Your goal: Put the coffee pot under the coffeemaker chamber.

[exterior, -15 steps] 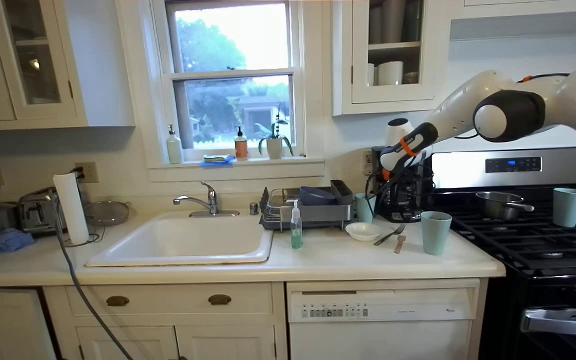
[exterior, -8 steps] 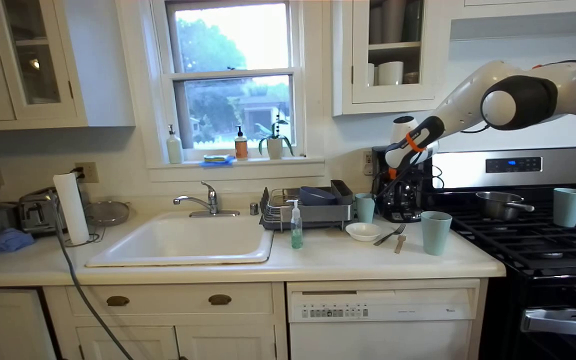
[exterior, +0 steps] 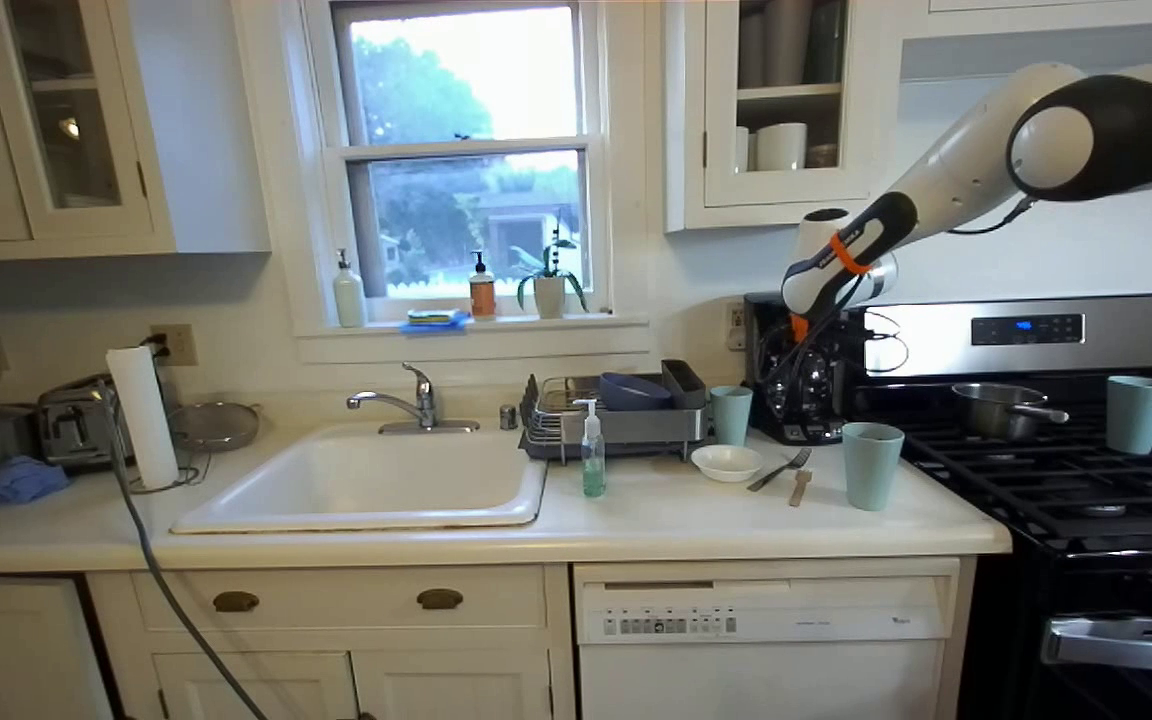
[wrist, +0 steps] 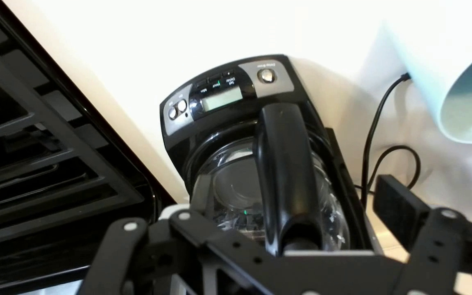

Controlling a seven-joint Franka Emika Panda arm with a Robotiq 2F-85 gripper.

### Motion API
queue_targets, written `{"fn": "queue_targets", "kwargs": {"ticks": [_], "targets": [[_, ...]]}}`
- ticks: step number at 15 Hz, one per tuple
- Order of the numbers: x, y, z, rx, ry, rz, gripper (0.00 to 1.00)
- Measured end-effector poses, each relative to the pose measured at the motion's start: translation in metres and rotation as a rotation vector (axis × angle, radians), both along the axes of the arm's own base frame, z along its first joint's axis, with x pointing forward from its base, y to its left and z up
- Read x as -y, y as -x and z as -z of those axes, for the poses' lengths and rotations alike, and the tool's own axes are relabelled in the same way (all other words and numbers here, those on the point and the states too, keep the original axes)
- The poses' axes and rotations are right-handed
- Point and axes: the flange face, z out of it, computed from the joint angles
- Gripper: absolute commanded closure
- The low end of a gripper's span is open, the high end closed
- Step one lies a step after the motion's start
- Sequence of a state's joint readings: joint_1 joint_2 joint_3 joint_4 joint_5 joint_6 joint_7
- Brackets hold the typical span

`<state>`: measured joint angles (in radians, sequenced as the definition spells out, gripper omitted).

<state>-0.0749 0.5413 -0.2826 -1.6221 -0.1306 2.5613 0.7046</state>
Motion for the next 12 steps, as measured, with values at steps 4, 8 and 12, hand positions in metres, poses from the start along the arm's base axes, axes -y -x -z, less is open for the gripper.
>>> {"fn": "queue_targets", "kwargs": {"ticks": [4,8,12], "targets": [[-0.017,0.033,-0.033,-0.029,-0.022,-0.105,0.00],[-0.029,0.079,-0.075,-0.119,-0.081,-0.210,0.00],[-0.028,0.129,-0.116,-0.204,-0.145,-0.247,0.00]]}}
